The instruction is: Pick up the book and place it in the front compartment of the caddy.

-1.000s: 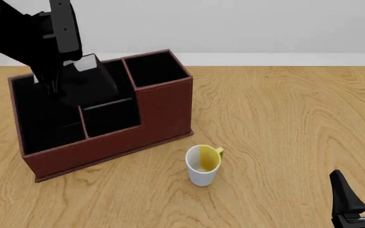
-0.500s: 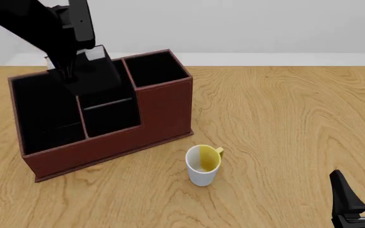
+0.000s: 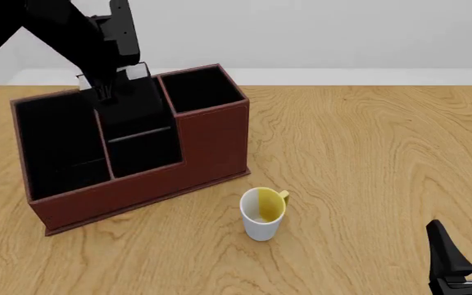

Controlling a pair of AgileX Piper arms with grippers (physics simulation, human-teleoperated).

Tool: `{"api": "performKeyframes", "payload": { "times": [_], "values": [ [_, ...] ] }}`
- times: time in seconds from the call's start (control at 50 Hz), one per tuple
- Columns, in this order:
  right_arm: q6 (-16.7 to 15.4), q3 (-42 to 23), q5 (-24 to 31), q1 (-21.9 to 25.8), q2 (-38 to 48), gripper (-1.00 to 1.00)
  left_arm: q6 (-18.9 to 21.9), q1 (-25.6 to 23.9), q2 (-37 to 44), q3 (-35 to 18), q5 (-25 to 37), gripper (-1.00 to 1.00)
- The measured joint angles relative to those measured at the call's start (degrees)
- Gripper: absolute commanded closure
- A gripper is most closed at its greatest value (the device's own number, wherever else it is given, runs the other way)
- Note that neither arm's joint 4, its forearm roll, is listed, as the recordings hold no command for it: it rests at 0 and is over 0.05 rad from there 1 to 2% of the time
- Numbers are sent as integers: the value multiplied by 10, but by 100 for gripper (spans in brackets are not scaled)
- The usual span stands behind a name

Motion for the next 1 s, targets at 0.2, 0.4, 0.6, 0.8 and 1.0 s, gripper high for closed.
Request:
{"api": "performKeyframes", "payload": {
  "times": [0.2, 0.4, 0.6, 0.8, 1.0],
  "values": [
    [0, 0, 0, 0, 0, -100, -9, -2, 33, -20, 0, 100],
    [0, 0, 0, 0, 0, -100, -5, 8, 61, -35, 0, 100],
    [0, 0, 0, 0, 0, -100, 3, 20, 88, -51, 0, 100],
    [0, 0, 0, 0, 0, -100, 11, 30, 113, -72, 0, 100],
    [0, 0, 0, 0, 0, -100, 14, 33, 138, -93, 0, 100]
  ]
}}
